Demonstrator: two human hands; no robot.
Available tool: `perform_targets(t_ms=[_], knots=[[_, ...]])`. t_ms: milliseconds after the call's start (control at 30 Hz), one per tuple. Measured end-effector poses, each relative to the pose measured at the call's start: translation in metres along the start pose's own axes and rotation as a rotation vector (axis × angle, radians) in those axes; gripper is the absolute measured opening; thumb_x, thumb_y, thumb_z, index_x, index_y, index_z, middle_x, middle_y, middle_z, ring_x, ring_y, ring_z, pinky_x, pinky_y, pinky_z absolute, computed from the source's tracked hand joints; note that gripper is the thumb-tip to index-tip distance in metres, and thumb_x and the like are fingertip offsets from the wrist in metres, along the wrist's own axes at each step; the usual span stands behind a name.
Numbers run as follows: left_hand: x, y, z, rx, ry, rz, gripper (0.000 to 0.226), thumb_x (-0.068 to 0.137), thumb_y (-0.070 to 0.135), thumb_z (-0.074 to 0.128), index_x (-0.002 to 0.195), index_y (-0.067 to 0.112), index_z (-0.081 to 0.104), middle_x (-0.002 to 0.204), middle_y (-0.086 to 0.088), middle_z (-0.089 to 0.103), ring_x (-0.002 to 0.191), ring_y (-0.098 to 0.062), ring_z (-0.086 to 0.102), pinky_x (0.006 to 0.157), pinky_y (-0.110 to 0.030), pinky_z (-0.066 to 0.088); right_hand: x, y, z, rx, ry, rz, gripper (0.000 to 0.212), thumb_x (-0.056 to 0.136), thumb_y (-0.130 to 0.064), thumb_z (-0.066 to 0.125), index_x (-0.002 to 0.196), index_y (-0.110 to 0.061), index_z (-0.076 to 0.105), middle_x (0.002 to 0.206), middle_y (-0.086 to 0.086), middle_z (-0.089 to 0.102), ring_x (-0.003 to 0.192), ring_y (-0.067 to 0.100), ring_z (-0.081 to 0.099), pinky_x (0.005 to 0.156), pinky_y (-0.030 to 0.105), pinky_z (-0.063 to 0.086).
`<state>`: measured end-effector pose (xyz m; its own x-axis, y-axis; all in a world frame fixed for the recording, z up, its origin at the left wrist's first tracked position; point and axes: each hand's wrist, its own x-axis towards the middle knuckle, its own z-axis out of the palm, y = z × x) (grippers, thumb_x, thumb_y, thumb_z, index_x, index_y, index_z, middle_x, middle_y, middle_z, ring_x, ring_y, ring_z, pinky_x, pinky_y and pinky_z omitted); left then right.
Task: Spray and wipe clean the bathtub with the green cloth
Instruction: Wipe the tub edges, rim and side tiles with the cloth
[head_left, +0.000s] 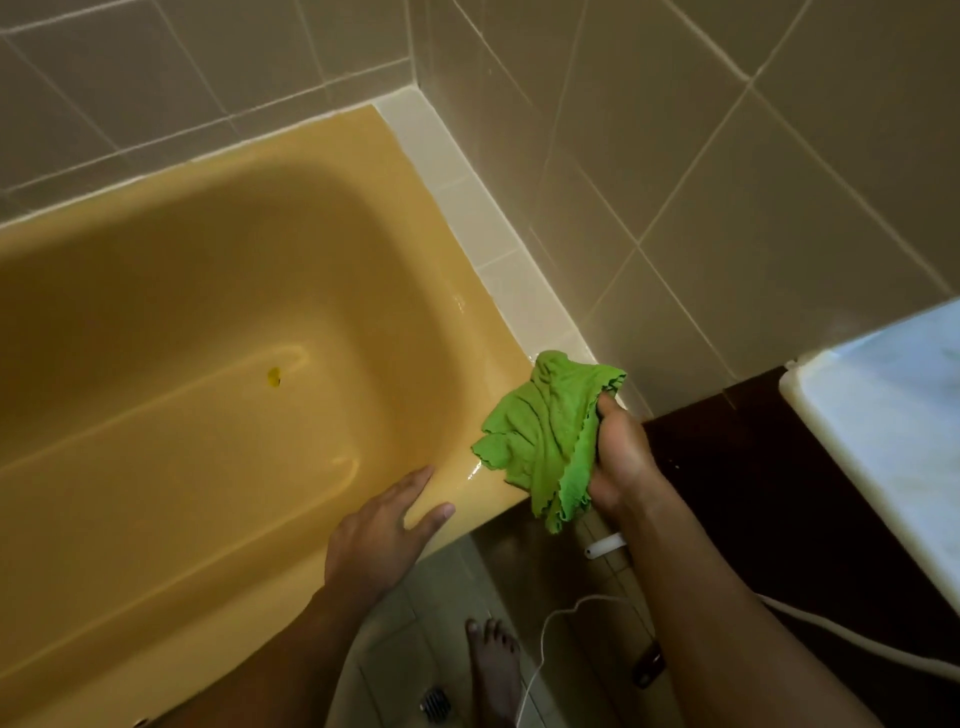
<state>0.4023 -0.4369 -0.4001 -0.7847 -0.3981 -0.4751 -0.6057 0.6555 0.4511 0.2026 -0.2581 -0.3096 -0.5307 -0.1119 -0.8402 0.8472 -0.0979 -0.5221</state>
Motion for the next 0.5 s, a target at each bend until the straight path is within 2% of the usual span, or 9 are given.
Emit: perform_targets(t_ms=[100,167,267,367,433,500], knots=[[-0.005,0.006,0.007,0.108,0.131,0.016,0.076,0.090,0.088,0.021,0.155,0.050,0.033,0.154,0.027,0.047,0.131,-0.010,0.058,0.098,-0.033,0.049,0.015,-0.008,-0.006,-0.257,0.174,-0.137,0.040,0.099,-0.047,0.046,0.099,-0.019,0.075,0.101,0.016,0.076,0.095,0.037,0.073,0.089,0.060,0.058],[-0.007,0.008,0.012,0.147,0.197,0.061,0.074,0.093,0.083,0.022,0.153,0.045,0.042,0.148,0.022,0.056,0.123,-0.010,0.064,0.092,-0.033,0.053,0.023,-0.011,-0.013,-0.499,0.317,-0.265,0.041,0.086,-0.052,0.043,0.093,-0.023,0.071,0.099,0.012,0.073,0.095,0.037,0.069,0.092,0.058,0.056],[-0.004,0.009,0.018,0.181,0.253,0.083,0.067,0.096,0.075,0.030,0.147,0.039,0.054,0.138,0.017,0.065,0.112,-0.012,0.071,0.082,-0.033,0.057,0.010,-0.013,-0.019,-0.601,0.437,-0.348,0.034,0.098,-0.038,0.041,0.110,-0.019,0.067,0.107,0.005,0.067,0.102,0.031,0.063,0.094,0.045,0.053],[-0.001,0.012,0.021,0.192,0.259,0.079,0.064,0.097,0.072,0.032,0.145,0.039,0.056,0.135,0.016,0.068,0.108,-0.014,0.072,0.077,-0.035,0.059,0.001,-0.004,-0.024,-0.576,0.370,-0.441,0.042,0.103,-0.045,0.041,0.130,-0.021,0.061,0.118,-0.004,0.062,0.114,0.025,0.058,0.104,0.044,0.046],[0.002,0.014,0.022,0.191,0.250,0.082,0.062,0.097,0.071,0.032,0.145,0.038,0.056,0.134,0.015,0.068,0.106,-0.016,0.073,0.075,-0.035,0.059,0.001,0.005,-0.025,-0.646,0.321,-0.478,0.043,0.099,-0.046,0.057,0.134,-0.019,0.056,0.122,-0.001,0.062,0.115,0.026,0.059,0.105,0.046,0.048],[0.005,0.017,0.023,0.204,0.242,0.076,0.062,0.098,0.070,0.032,0.146,0.039,0.054,0.133,0.015,0.069,0.104,-0.016,0.073,0.073,-0.035,0.059,0.006,0.011,-0.025,-0.758,0.311,-0.512,0.048,0.091,-0.029,0.073,0.134,-0.019,0.054,0.124,0.006,0.065,0.115,0.030,0.062,0.104,0.046,0.051]])
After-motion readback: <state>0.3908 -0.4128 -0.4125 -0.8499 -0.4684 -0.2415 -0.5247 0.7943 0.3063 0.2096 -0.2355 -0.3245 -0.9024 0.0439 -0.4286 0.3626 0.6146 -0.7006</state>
